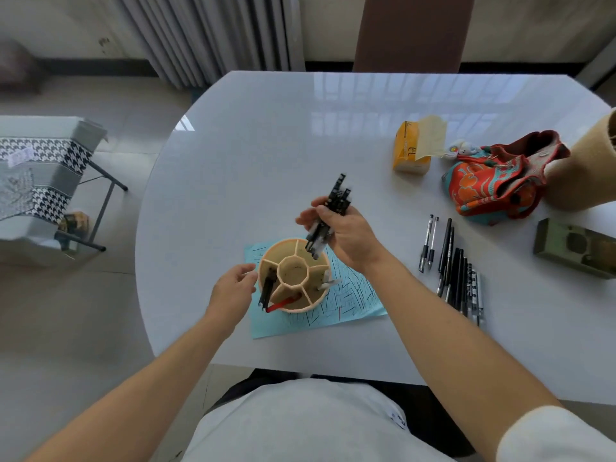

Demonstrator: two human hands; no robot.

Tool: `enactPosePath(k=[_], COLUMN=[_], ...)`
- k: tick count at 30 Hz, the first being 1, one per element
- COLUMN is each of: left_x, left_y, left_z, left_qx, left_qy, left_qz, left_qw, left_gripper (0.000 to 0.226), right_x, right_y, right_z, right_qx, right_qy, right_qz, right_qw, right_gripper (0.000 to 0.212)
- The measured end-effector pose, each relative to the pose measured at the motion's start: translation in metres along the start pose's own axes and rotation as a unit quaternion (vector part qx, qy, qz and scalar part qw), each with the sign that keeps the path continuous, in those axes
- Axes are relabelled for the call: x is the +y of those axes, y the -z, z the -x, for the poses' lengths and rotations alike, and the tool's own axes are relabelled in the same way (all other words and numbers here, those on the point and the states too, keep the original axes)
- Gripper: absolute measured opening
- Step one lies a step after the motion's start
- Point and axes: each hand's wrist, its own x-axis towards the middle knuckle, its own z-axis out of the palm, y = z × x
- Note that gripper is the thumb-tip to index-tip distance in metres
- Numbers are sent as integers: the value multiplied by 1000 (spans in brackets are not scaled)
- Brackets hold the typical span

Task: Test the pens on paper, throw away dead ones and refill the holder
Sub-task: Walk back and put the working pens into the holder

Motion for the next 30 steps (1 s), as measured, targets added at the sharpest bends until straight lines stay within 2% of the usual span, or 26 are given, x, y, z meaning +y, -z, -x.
enactPosePath(k=[3, 8, 11, 13, 15, 17, 19, 21, 22, 24, 26, 28, 30], left_x=[-8, -17, -21, -25, -30, -35, -41, -45, -47, -49, -49, -47, -44], left_y=[1, -1, -2, -1, 0, 1, 1, 0, -2, -5, -7, -9, -8], left_z=[8, 10, 6, 2, -1, -3, -3, 0, 1, 2, 2, 1, 0], left_qx=[-12, -20, -12, -11, -12, -14, -35, -66, -76, -91, -93, -82, -73], left_qy=[7, 8, 21, 27, 32, 39, 33, 15, 8, 3, 4, 4, 2], left_qz=[11, 38, 55, 65, 74, 83, 81, 71, 73, 87, 99, 94, 88], left_qw=[1000, 999, 998, 997, 997, 996, 995, 995, 994, 992, 991, 992, 994], left_gripper=[30, 25, 26, 30, 32, 30, 25, 21, 20, 21, 20, 18, 15], right_x=[14, 28, 32, 35, 36, 31, 21, 9, 3, -8, -15, -17, -18], right_y=[0, 12, 16, 20, 31, 51, 82, 118, 133, 155, 164, 166, 166], right_z=[-7, 2, 15, 25, 34, 44, 54, 64, 67, 67, 61, 52, 43], right_qx=[-6, 53, 58, 45, 55, 124, 257, 378, 413, 434, 416, 385, 375], right_qy=[-5, -17, -13, -19, -22, -3, 27, 45, 40, 19, -20, -79, -138], right_qz=[85, 183, 259, 278, 244, 233, 291, 405, 461, 548, 617, 670, 683], right_qw=[996, 982, 964, 959, 968, 965, 921, 831, 784, 715, 667, 630, 611], right_gripper=[15, 15, 14, 29, 47, 52, 36, 17, 17, 23, 28, 36, 43])
